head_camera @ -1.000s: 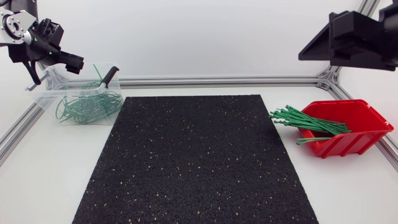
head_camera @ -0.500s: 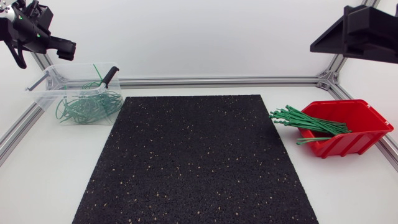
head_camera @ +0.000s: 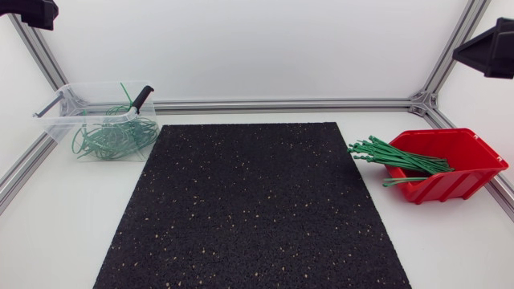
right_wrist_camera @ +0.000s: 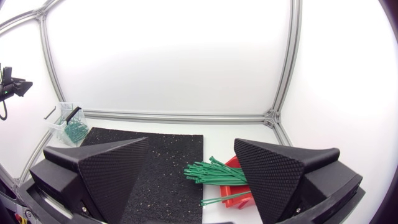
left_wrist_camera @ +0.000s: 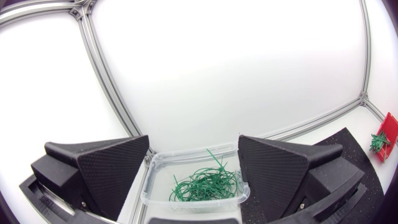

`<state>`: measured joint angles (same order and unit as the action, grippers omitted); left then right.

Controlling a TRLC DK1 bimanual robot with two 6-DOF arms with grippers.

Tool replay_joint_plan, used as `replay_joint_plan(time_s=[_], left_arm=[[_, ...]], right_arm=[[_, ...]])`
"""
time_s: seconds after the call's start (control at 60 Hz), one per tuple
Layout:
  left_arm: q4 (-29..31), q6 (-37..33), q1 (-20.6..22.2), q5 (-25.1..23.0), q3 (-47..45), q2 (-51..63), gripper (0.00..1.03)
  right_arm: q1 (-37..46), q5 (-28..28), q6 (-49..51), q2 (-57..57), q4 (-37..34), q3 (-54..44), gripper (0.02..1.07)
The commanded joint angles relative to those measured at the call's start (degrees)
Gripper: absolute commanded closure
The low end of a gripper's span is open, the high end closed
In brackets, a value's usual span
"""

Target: Take a green cable tie from the red box, thread the tail through the head to close it, then place it in the transparent bin on the left.

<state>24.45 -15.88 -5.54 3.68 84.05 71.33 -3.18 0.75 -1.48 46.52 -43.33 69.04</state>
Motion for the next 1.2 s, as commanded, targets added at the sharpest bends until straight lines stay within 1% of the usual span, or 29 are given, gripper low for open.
replay_joint_plan(time_s=[0.0,0.133,0.25,0.317,0.4,0.617,0.833,0.983,1.183], left_arm=[[-0.72,1.55,0.0,-0.43,-5.48,-2.25,0.03],[-2.91,1.9,-0.52,-1.13,-12.16,-8.31,0.03],[-11.53,1.82,-0.88,-1.13,-23.14,-18.33,0.03],[-14.34,1.55,-1.14,-1.13,-27.45,-22.29,0.04],[-14.69,1.55,-1.23,-1.13,-30.88,-25.28,0.04],[-17.33,2.61,-0.61,-1.13,-39.49,-32.75,0.04],[-18.73,3.93,0.88,-0.96,-45.91,-38.72,0.04],[-20.23,5.07,0.79,-0.96,-50.04,-44.35,0.05],[-22.13,6.42,0.73,-0.76,-56.1,-50.43,0.06]], right_arm=[[2.04,-0.4,1.83,-2.75,1.93,-3.56,0.07],[3.0,-0.14,2.18,-6.71,2.99,-7.78,0.07],[4.23,-0.31,2.97,-10.66,4.92,-11.38,0.07],[4.59,-0.49,3.32,-11.89,5.27,-12.87,0.07],[5.9,-0.67,4.46,-13.83,7.91,-15.95,0.07],[7.05,-0.67,6.75,-21.21,10.72,-23.07,0.07],[7.31,-0.67,6.66,-28.77,12.75,-30.89,0.07],[7.31,-0.58,6.22,-32.64,13.45,-33.7,0.07],[7.22,-0.67,5.61,-37.12,17.32,-39.77,0.07]])
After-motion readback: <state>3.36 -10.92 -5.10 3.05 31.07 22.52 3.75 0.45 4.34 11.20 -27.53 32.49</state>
